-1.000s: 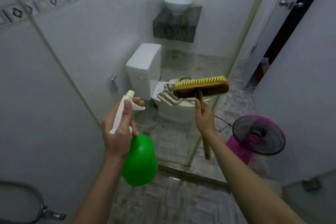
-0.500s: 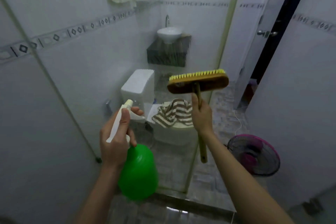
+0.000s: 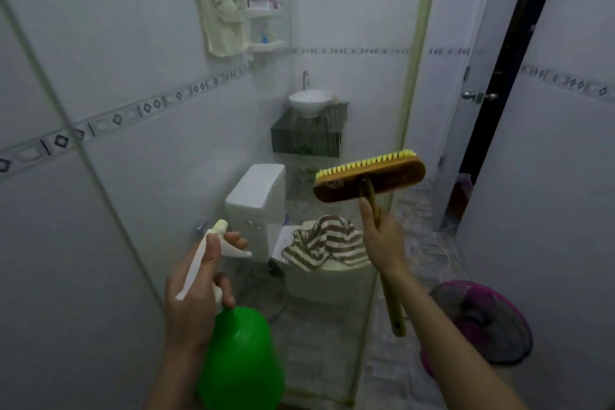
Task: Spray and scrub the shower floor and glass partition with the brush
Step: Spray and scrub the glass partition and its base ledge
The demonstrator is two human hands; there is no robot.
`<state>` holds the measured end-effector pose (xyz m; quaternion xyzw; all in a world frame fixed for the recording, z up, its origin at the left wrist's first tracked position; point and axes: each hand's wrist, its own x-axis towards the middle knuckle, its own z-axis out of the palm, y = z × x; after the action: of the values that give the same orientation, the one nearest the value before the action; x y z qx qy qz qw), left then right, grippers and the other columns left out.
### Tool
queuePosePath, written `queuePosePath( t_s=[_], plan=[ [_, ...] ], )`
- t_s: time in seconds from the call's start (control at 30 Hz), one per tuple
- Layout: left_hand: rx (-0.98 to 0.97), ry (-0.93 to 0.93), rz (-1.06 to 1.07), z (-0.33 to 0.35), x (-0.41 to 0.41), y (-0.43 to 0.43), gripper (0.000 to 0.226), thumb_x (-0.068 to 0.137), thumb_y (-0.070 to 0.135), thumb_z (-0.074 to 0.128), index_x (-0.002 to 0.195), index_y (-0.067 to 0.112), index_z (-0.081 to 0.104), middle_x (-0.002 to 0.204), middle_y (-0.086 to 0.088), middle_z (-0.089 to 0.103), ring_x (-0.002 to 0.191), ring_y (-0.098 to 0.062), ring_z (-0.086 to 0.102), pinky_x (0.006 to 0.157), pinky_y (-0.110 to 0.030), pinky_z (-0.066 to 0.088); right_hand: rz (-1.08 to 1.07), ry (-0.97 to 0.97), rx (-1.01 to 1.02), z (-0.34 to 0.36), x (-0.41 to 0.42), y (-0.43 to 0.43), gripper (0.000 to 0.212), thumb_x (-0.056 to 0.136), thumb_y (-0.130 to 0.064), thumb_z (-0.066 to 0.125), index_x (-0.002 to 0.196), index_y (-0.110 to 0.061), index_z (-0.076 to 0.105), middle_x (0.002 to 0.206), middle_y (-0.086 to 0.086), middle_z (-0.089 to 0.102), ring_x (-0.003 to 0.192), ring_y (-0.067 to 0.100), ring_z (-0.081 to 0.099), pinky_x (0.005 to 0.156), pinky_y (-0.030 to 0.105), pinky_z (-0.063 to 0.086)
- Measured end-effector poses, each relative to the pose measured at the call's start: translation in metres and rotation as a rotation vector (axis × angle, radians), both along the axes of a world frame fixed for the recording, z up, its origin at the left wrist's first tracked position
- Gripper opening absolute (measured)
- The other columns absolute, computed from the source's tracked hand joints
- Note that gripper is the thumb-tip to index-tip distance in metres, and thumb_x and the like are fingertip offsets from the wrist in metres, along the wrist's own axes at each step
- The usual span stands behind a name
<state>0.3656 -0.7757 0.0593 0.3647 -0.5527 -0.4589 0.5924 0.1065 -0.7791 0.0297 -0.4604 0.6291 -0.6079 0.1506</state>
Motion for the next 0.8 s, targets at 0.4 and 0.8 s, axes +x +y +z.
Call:
queuePosePath(
  t_s=[0.4, 0.8],
  plan=[
    [-0.009, 0.061, 0.043, 0.011, 0.018, -0.011, 0.049, 0.082, 0.075, 0.059, 0.102, 0.034, 0.077, 0.102, -0.001, 0.077, 0.037, -0.015, 0.040, 0.040, -0.020, 0.038, 0.019, 0.115, -0.006, 0.065, 0.011, -0.026, 0.045, 0.096, -0.052, 0.041, 0.062, -0.025, 0.048, 0.052, -0.009, 0.044, 0.045, 0.007, 0.042, 0.047, 0.024, 0.033],
    [-0.036, 0.034, 0.134, 0.023, 0.077, -0.034, 0.040, 0.081, 0.078, 0.055, 0.092, 0.047, 0.077, 0.101, 0.003, 0.076, 0.038, -0.013, 0.042, 0.043, -0.020, 0.040, 0.206, 0.272, 0.051, 0.104, 0.122, -0.132, 0.051, 0.097, -0.055, 0.041, 0.072, -0.013, 0.057, 0.062, 0.001, 0.056, 0.052, 0.013, 0.051, 0.049, 0.026, 0.038]
  ],
)
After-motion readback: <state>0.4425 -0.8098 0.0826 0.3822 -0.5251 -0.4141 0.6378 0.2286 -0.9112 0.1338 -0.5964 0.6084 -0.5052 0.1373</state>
